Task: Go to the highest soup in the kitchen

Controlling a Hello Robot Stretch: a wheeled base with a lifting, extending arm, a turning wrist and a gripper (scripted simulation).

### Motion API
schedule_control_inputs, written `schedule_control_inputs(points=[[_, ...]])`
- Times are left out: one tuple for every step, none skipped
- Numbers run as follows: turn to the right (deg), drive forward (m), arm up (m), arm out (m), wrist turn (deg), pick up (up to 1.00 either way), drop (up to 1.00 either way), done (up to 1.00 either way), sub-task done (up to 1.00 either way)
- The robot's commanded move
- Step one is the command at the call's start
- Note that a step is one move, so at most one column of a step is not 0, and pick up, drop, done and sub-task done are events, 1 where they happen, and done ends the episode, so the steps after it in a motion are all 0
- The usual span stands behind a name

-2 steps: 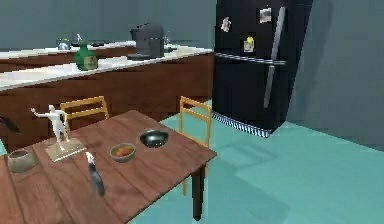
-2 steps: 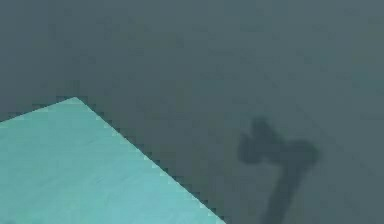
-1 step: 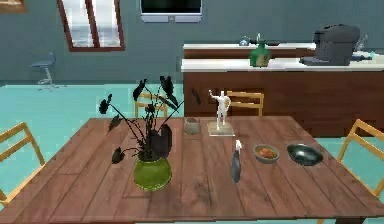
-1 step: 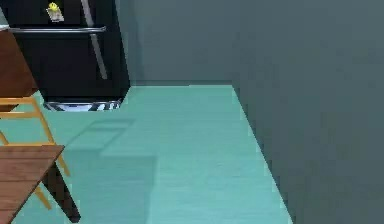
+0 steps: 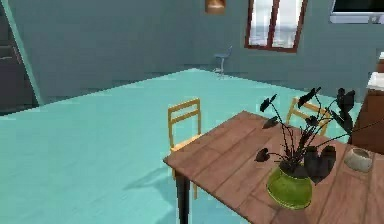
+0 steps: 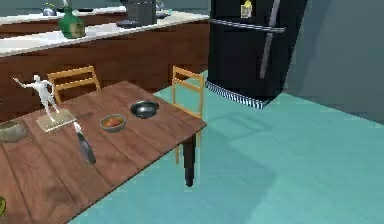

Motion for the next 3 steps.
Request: schedule_control_inputs(points=[[-33.0,0.00,0.00,0.00,0.0,0.00,0.00,0.00,0.00],[0.0,1.00,0.00,0.00,0.0,0.00,0.00,0.00,0.00],[21.0,0.00,0.00,0.00,0.0,0.00,0.00,0.00,0.00]])
